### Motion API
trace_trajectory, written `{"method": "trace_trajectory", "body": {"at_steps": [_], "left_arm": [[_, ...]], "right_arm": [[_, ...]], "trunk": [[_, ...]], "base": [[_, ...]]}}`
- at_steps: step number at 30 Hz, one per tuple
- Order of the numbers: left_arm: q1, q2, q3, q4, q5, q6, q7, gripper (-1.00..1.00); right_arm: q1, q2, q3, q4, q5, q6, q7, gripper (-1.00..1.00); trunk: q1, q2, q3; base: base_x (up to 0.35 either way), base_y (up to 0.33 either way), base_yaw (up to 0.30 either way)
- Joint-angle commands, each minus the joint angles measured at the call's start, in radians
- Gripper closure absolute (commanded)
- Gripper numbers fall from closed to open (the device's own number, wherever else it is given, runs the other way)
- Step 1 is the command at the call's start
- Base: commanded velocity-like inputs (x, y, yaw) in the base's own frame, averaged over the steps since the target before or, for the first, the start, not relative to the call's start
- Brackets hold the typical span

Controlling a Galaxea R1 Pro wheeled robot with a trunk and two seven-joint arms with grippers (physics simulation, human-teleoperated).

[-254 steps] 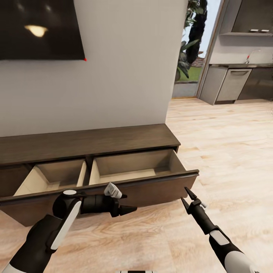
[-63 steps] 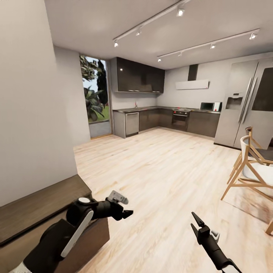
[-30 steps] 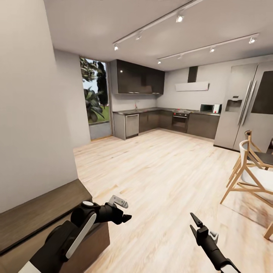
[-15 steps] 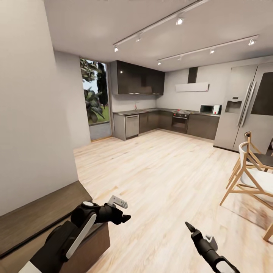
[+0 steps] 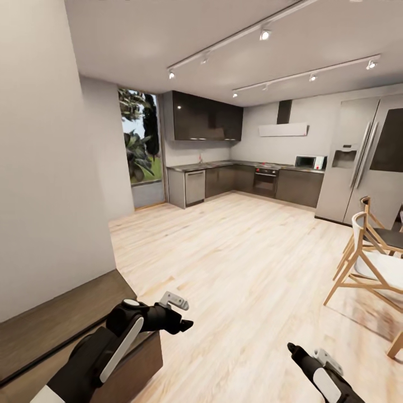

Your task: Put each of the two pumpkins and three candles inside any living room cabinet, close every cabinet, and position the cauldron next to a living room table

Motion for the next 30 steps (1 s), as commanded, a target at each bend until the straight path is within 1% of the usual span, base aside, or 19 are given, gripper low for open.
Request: {"method": "trace_trajectory", "body": {"at_steps": [1, 5, 7, 9, 12, 23, 27, 30], "left_arm": [[-0.001, 0.000, -0.001, 0.000, -0.001, 0.003, -0.002, -1.00], [-0.001, -0.003, -0.001, 0.001, -0.001, 0.004, -0.002, -1.00], [-0.001, -0.004, -0.001, 0.002, -0.001, 0.004, -0.002, -1.00], [-0.001, -0.005, -0.001, 0.002, -0.001, 0.004, -0.002, -1.00], [-0.001, -0.005, -0.001, 0.003, -0.002, 0.004, -0.002, -1.00], [-0.001, -0.005, -0.001, 0.003, -0.003, 0.003, -0.002, -1.00], [-0.001, -0.005, -0.001, 0.003, -0.003, 0.003, -0.003, -1.00], [-0.001, -0.004, -0.001, 0.003, -0.001, 0.002, -0.004, -1.00]], "right_arm": [[0.000, 0.000, -0.003, -0.002, -0.008, 0.005, -0.002, -1.00], [0.000, -0.010, -0.001, -0.002, -0.008, 0.009, 0.004, -1.00], [0.000, -0.012, -0.001, -0.002, -0.008, 0.015, 0.026, -1.00], [0.000, -0.009, 0.001, -0.002, -0.008, 0.017, 0.052, -1.00], [0.001, -0.004, 0.002, -0.004, -0.008, 0.019, 0.070, -1.00], [0.001, -0.004, -0.005, -0.002, -0.017, 0.020, 0.082, -1.00], [0.001, -0.004, -0.005, -0.001, -0.015, 0.020, 0.082, -1.00], [0.001, -0.004, -0.006, 0.000, -0.014, 0.019, 0.082, -1.00]], "trunk": [[-0.004, 0.007, 0.002], [-0.019, 0.035, 0.015], [-0.027, 0.049, 0.021], [-0.035, 0.063, 0.027], [-0.046, 0.084, 0.036], [-0.088, 0.161, 0.071], [-0.104, 0.189, 0.084], [-0.104, 0.189, 0.086]], "base": [[0.000, 0.000, 0.000], [0.000, 0.000, 0.000], [0.000, 0.000, 0.000], [0.000, 0.000, 0.000], [0.000, 0.000, 0.000], [0.000, 0.000, -0.006], [0.000, 0.000, -0.164], [0.000, 0.000, -0.246]]}}
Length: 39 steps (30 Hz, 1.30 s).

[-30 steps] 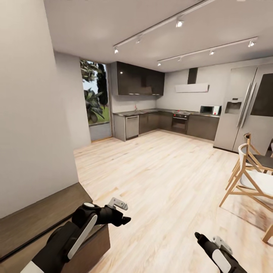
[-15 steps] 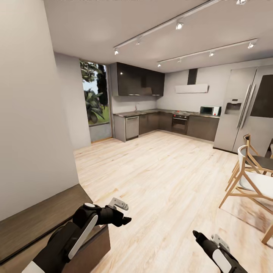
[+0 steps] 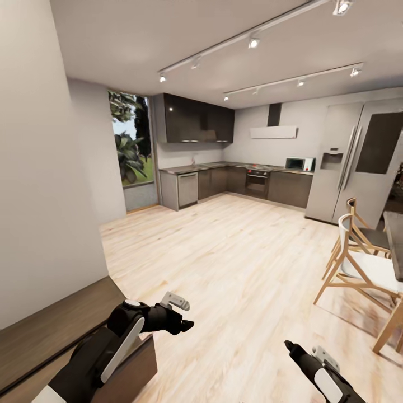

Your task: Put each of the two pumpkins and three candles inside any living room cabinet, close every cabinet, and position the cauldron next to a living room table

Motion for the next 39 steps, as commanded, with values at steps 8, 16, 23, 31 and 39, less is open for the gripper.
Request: {"method": "trace_trajectory", "body": {"at_steps": [8, 16, 23, 31, 39], "left_arm": [[-0.001, 0.001, -0.001, -0.003, 0.001, -0.013, -0.005, -1.00], [-0.001, 0.001, -0.001, -0.003, 0.000, -0.016, -0.004, -1.00], [-0.001, -0.002, -0.002, -0.002, -0.002, -0.016, -0.004, -1.00], [-0.001, -0.004, -0.003, -0.001, -0.003, -0.017, -0.002, -1.00], [-0.001, -0.006, -0.003, -0.001, -0.004, -0.017, -0.002, -1.00]], "right_arm": [[0.000, -0.002, -0.008, 0.001, -0.005, 0.005, 0.006, -1.00], [0.001, 0.000, -0.007, 0.004, -0.004, 0.005, 0.006, -1.00], [0.002, -0.002, -0.008, 0.015, -0.009, 0.005, 0.005, -1.00], [0.002, 0.002, -0.007, 0.018, -0.006, 0.005, 0.005, -1.00], [0.002, 0.004, -0.005, 0.018, -0.002, 0.005, 0.005, -1.00]], "trunk": [[-0.011, 0.020, 0.012], [-0.042, 0.076, 0.041], [-0.069, 0.125, 0.063], [-0.100, 0.181, 0.083], [-0.130, 0.237, 0.103]], "base": [[0.000, 0.000, -0.275], [0.000, 0.000, -0.282], [0.000, 0.000, -0.281], [0.000, 0.000, -0.264], [0.000, 0.000, -0.261]]}}
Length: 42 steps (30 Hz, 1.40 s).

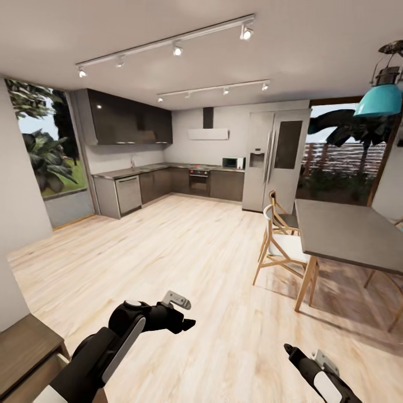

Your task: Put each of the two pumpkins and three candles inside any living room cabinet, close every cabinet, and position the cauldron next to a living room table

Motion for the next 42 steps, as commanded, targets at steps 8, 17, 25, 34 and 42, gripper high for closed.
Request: {"method": "trace_trajectory", "body": {"at_steps": [8, 17, 25, 34, 42], "left_arm": [[-0.001, 0.001, -0.001, 0.000, -0.001, 0.004, -0.002, -1.00], [-0.001, 0.001, 0.000, 0.000, -0.002, 0.004, -0.002, -1.00], [-0.001, 0.001, 0.000, 0.003, -0.002, 0.003, -0.001, -1.00], [-0.002, 0.000, 0.000, 0.025, 0.000, 0.003, -0.001, -1.00], [-0.002, 0.000, 0.000, 0.028, 0.000, 0.002, 0.000, -1.00]], "right_arm": [[-0.001, 0.001, -0.006, -0.001, -0.004, 0.006, 0.005, -1.00], [-0.001, 0.001, -0.004, -0.001, -0.005, 0.006, 0.005, -1.00], [-0.001, 0.003, -0.002, -0.001, -0.007, 0.006, -0.003, -1.00], [-0.001, 0.005, -0.002, -0.001, -0.005, 0.005, -0.007, -1.00], [-0.001, 0.004, -0.003, -0.001, -0.004, 0.003, -0.007, -1.00]], "trunk": [[-0.031, 0.055, 0.018], [-0.065, 0.118, 0.040], [-0.096, 0.174, 0.058], [-0.130, 0.237, 0.080], [-0.161, 0.293, 0.105]], "base": [[0.000, 0.000, -0.260], [0.000, 0.000, -0.250], [0.000, 0.000, -0.204], [0.000, 0.000, -0.106], [0.000, 0.000, -0.006]]}}
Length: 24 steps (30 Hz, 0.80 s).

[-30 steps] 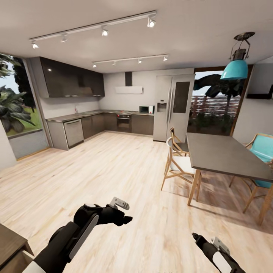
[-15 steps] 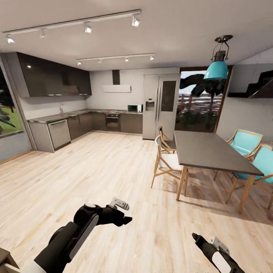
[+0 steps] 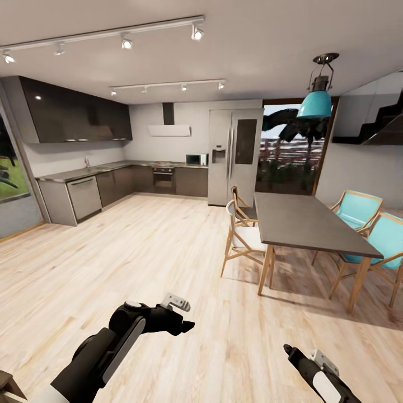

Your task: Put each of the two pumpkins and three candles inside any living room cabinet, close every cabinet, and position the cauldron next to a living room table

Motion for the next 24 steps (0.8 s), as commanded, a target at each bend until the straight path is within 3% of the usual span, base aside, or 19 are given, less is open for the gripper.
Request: {"method": "trace_trajectory", "body": {"at_steps": [1, 13, 24], "left_arm": [[-0.001, 0.001, -0.001, -0.001, 0.000, 0.004, -0.002, -1.00], [-0.001, 0.001, -0.002, -0.002, 0.001, 0.004, -0.004, -1.00], [0.000, 0.002, -0.001, -0.011, 0.006, 0.002, -0.007, -1.00]], "right_arm": [[-0.001, 0.000, -0.007, -0.001, -0.005, 0.006, 0.005, -1.00], [-0.001, 0.000, -0.007, 0.001, -0.005, 0.006, 0.007, -1.00], [-0.001, 0.000, -0.007, 0.001, -0.005, 0.006, 0.009, -1.00]], "trunk": [[-0.004, 0.006, 0.001], [-0.050, 0.090, 0.038], [-0.050, 0.090, 0.032]], "base": [[0.000, 0.000, 0.000], [0.000, 0.000, -0.060], [0.000, 0.000, -0.251]]}}
